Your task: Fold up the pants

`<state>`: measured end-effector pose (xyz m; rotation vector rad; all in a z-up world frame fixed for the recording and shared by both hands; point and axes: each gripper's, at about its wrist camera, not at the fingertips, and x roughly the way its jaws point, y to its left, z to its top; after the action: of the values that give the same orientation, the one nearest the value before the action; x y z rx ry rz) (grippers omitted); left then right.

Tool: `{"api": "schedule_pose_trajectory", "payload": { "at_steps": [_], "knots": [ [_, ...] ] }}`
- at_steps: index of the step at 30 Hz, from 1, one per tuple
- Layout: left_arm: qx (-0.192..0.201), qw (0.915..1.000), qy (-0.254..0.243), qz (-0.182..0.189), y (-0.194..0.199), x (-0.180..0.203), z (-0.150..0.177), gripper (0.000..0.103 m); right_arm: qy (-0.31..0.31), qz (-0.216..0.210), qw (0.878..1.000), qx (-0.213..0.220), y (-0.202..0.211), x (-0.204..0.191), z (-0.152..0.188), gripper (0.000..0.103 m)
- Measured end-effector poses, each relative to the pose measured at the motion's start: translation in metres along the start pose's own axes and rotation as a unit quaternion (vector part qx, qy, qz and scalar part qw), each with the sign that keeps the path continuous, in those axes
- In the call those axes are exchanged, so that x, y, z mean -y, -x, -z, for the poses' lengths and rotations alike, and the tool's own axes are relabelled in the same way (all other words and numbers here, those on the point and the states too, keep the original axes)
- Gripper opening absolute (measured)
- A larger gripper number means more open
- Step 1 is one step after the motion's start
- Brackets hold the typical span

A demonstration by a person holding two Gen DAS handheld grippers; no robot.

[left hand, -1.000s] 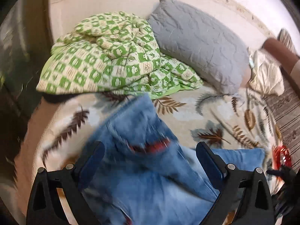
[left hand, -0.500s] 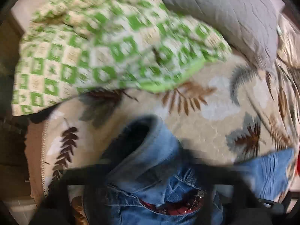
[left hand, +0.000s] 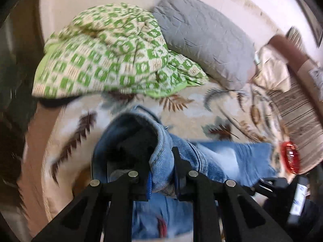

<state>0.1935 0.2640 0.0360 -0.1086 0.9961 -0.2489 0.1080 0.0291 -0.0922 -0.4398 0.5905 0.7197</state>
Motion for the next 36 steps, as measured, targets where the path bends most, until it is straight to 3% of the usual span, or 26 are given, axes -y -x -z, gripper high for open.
{"api": "schedule_pose_trajectory", "payload": {
  "at_steps": [4,9,12,13,14,15,16,17,18,19,23,25,27,29,31,33,36],
  "knots": [
    [0.006,0.9989,0.045,0.016,-0.003,-0.029,0.071,0.017,0.048,-0.009,0.998,-0.026,-0.005,-0.04,0.022,0.01],
    [-0.049,0.9897,0.133,-0.019,-0.058,-0.063,0.137,0.017,0.07,-0.001,0.993,-0.096,-0.046,-0.066,0.049,0.012],
    [-0.007,0.9856,0.168,-0.017,-0.06,-0.069,0.154,0.018,0.082,0.025,0.992,-0.092,-0.048,-0.071,0.05,0.021],
    [0.0,0.9838,0.178,-0.017,-0.058,-0.069,0.155,0.018,0.092,0.036,0.99,-0.097,-0.048,-0.072,0.05,0.033],
    [0.007,0.983,0.183,-0.017,-0.057,-0.068,0.155,0.019,0.098,0.048,0.989,-0.097,-0.046,-0.072,0.05,0.056],
    [0.012,0.9834,0.18,-0.016,-0.054,-0.066,0.154,0.022,0.1,0.06,0.989,-0.093,-0.043,-0.07,0.049,0.07],
    [0.018,0.9837,0.178,-0.018,-0.049,-0.062,0.151,0.04,0.093,0.073,0.99,-0.081,-0.036,-0.065,0.049,0.083],
    [0.021,0.983,0.181,-0.024,-0.044,-0.061,0.151,0.057,0.079,0.068,0.992,-0.07,-0.03,-0.057,0.048,0.086],
    [0.029,0.9816,0.187,-0.023,-0.037,-0.06,0.149,0.083,0.063,0.055,0.994,-0.065,-0.023,-0.05,0.047,0.087],
    [0.049,0.979,0.196,-0.026,-0.026,-0.058,0.148,0.096,0.047,0.046,0.996,-0.063,-0.015,-0.043,0.046,0.087],
    [0.119,0.9711,0.191,-0.08,0.015,-0.047,0.138,0.097,-0.001,0.045,0.998,-0.039,0.019,-0.016,0.05,0.087],
    [0.134,0.974,0.162,-0.084,0.029,-0.028,0.127,0.097,-0.047,0.044,0.997,-0.035,0.038,0.003,0.059,0.087],
    [0.144,0.9826,0.097,-0.064,0.034,0.003,0.117,0.097,-0.114,0.034,0.992,-0.031,0.062,0.025,0.075,0.087],
    [0.133,0.9903,0.03,-0.025,0.029,0.038,0.104,0.098,-0.197,0.032,0.979,-0.031,0.087,0.053,0.099,0.088],
    [0.11,0.993,-0.037,0.019,0.011,0.079,0.089,0.101,-0.281,0.04,0.958,-0.035,0.112,0.076,0.131,0.088],
    [0.074,0.9916,-0.085,0.063,-0.016,0.121,0.068,0.101,-0.363,0.053,0.93,-0.033,0.129,0.096,0.164,0.089],
    [0.013,0.9872,-0.112,0.112,-0.056,0.172,0.04,0.101,-0.481,0.081,0.873,-0.015,0.155,0.118,0.214,0.091]
  ]
}}
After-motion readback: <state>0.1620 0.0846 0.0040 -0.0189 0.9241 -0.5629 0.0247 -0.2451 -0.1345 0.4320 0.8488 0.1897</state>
